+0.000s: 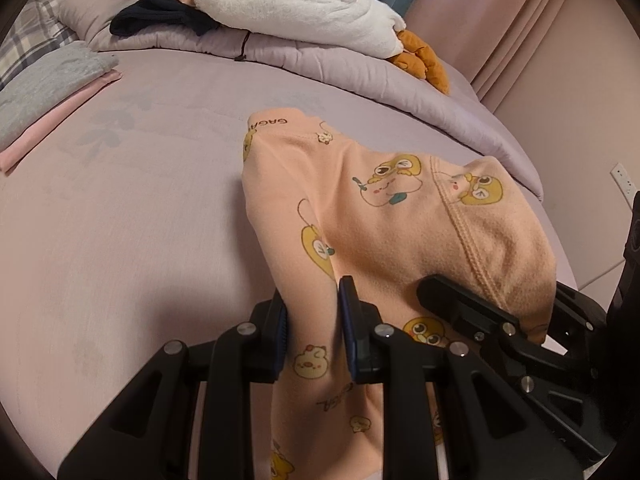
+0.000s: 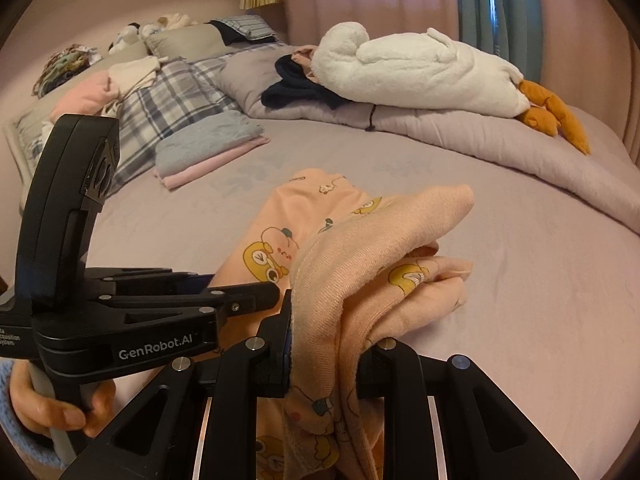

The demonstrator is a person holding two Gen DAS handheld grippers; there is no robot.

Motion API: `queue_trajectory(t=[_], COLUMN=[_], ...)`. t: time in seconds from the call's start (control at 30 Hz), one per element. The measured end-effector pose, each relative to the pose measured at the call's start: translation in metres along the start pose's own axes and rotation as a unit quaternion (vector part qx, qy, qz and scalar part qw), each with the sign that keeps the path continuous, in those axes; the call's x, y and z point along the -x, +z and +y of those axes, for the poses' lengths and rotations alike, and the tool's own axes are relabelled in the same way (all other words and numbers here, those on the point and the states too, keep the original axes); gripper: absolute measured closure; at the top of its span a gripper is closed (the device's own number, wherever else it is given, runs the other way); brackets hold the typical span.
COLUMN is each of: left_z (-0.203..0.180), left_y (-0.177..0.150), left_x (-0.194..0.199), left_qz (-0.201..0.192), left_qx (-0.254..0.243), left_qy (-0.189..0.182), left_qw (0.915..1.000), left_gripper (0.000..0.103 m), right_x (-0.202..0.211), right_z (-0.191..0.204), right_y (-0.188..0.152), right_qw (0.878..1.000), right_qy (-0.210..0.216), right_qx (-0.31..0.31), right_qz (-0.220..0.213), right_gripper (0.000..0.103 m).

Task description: Fold small clothes

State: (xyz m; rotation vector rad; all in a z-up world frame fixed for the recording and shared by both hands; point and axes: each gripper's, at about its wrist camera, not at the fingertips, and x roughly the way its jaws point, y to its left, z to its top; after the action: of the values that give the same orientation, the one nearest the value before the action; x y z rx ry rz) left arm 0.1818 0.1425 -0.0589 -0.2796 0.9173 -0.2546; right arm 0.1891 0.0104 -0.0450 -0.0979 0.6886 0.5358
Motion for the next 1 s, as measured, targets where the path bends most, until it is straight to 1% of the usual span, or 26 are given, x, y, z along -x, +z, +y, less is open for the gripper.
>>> queue_trajectory(t=[0.13, 0.4, 0.63, 0.83, 1.0], left_z=[0.001, -0.001, -0.001, 0.002, 0.006], left_y=[0.017, 0.048, 0.063, 0.074, 0.078], left_x=[-0.017, -0.053, -0.075, -0.087, -0.098], left_qz=[0.002, 0.009, 0.015, 0.015, 0.021], left_qx=[-0.001, -0.020, -0.027, -0.032, -0.031], left_qy=[0.004, 0.014, 0.021, 0.031, 0.038], left_qw=[1.0000, 0.9996, 0.9993, 0.9989, 0.9986], left_gripper=[0.082, 0.082, 0.082, 0.081, 0.081], right_x=[-0.015, -0.038, -0.055, -0.066, -0.079], right_z=[-0.014, -0.041, -0.061, -0.068, -0.072], right_y=[0.010, 0.026, 0.035, 0.042, 0.048], right_qw=[1.000, 0.999, 0.999, 0.999, 0.999], right_qy=[0.002, 0.002, -0.002, -0.003, -0.007], right_qx=[-0.007, -0.032, -0.047, -0.048, -0.046], right_qz=[0.001, -0.005, -0.002, -0.004, 0.004], right_gripper=[0.080, 0.080, 0.080, 0.080, 0.080])
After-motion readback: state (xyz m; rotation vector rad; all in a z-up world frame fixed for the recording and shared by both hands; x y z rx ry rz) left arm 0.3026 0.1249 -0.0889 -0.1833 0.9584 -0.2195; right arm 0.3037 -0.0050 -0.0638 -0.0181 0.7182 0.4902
